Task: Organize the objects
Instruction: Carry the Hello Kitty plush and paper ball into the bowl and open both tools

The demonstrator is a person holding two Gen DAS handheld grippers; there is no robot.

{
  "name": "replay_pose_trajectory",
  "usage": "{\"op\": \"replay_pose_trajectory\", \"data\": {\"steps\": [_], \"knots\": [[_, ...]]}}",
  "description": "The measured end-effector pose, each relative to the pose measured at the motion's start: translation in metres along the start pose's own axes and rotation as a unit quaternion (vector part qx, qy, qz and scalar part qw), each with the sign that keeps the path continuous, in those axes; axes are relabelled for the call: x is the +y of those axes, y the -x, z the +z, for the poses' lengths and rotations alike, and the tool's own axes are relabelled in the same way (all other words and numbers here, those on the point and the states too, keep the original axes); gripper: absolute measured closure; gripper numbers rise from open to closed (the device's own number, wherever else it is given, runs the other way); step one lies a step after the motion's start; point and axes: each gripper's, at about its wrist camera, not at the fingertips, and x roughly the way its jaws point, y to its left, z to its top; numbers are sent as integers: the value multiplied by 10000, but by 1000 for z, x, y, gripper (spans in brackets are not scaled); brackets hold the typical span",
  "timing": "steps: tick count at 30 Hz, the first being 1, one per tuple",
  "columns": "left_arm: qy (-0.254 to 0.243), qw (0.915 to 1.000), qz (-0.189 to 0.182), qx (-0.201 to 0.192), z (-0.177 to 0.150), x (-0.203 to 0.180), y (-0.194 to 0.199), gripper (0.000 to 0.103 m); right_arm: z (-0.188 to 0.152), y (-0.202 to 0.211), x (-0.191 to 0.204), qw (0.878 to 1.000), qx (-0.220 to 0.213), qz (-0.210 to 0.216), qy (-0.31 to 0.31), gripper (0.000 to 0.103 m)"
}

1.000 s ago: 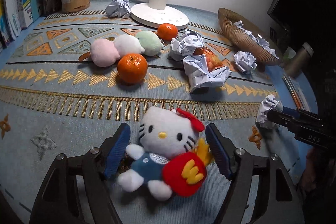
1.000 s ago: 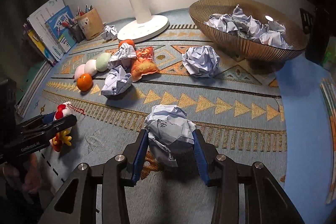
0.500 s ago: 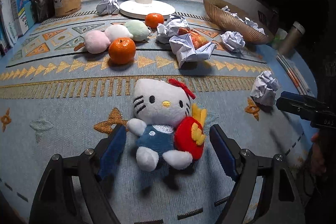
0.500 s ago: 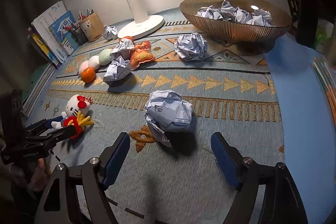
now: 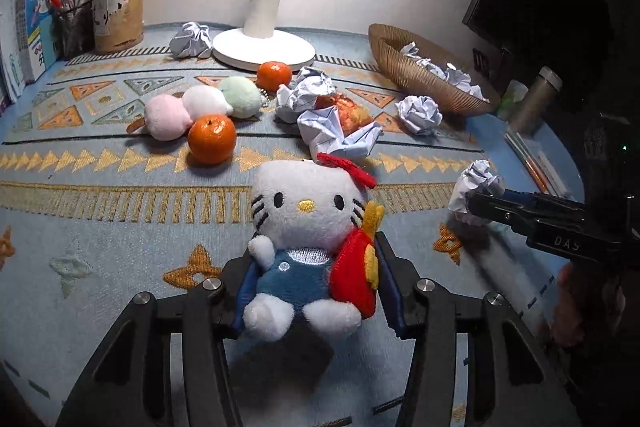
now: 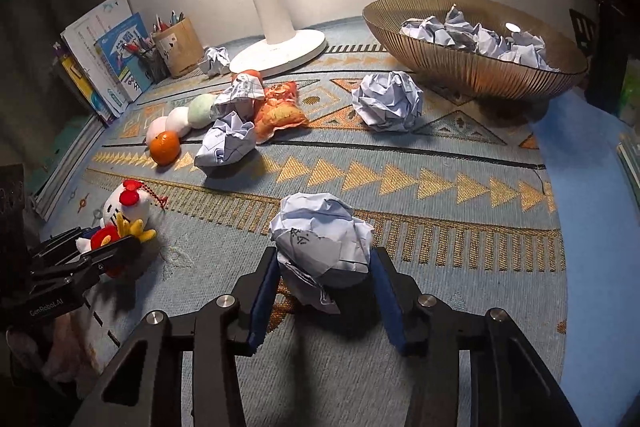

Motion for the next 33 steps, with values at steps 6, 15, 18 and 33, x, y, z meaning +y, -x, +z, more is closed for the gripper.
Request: {"op": "replay_pose_trajectory", "data": {"steps": [6, 15, 18, 33], "knots": [[-572, 9973, -342, -325, 58, -46, 3, 55, 33, 46, -14, 9982, -591, -138, -32, 58], [-623, 9912, -952, -674, 186, -111, -56, 55, 133, 72, -93, 9835, -1297, -692, -1050, 58], [-568, 9900, -1139, -614, 222, -124, -87, 55, 156, 59, -123, 9767, -1363, -662, -1521, 57], [-148, 9913, -1251, 382, 241, -133, -199, 34, 153, 1, -161, 9747, -863, -554, -1987, 33]]}}
